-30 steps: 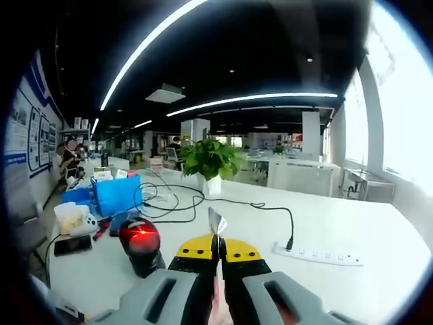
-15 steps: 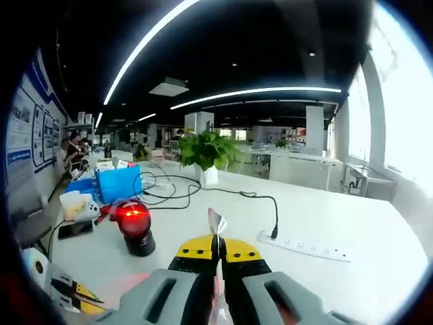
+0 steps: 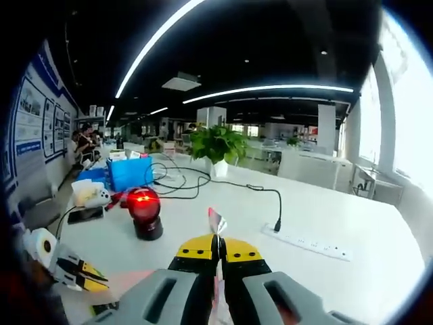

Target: Clip sheet goods on table flip sheet goods clip sheet goods scan sheet goods put sheet goods back to table

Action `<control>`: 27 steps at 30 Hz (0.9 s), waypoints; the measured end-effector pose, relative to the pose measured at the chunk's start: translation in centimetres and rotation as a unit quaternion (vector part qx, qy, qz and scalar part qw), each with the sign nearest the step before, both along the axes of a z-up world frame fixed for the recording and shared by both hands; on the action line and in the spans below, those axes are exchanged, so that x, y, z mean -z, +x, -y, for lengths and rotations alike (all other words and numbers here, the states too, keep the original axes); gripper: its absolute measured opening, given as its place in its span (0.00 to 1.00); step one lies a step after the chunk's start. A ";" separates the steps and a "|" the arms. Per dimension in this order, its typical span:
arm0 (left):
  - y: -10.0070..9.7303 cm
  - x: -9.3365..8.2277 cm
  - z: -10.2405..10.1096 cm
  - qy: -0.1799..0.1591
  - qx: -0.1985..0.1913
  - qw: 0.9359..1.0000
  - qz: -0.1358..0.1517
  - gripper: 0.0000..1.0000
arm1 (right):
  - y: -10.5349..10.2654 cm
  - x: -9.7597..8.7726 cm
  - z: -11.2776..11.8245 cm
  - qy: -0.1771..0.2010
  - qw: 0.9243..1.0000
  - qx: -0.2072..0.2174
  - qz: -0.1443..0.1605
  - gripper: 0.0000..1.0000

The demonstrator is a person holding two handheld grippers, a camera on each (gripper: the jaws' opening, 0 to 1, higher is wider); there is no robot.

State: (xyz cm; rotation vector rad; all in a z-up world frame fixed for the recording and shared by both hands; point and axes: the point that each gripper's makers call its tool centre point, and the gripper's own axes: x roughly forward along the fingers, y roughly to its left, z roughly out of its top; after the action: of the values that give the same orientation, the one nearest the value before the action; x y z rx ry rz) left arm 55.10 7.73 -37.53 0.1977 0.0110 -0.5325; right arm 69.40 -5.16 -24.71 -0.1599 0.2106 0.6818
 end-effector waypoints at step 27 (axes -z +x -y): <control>0.0 0.1 0.1 0.000 0.001 1.000 -0.001 0.00 | 4.4 3.5 2.2 -0.147 0.988 0.019 0.038 0.00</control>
State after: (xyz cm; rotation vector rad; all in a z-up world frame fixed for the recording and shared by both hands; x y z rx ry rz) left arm 55.10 7.58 -37.68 0.1977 0.0129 -0.5345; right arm 73.81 -7.38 -28.18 -0.4630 0.2389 0.6023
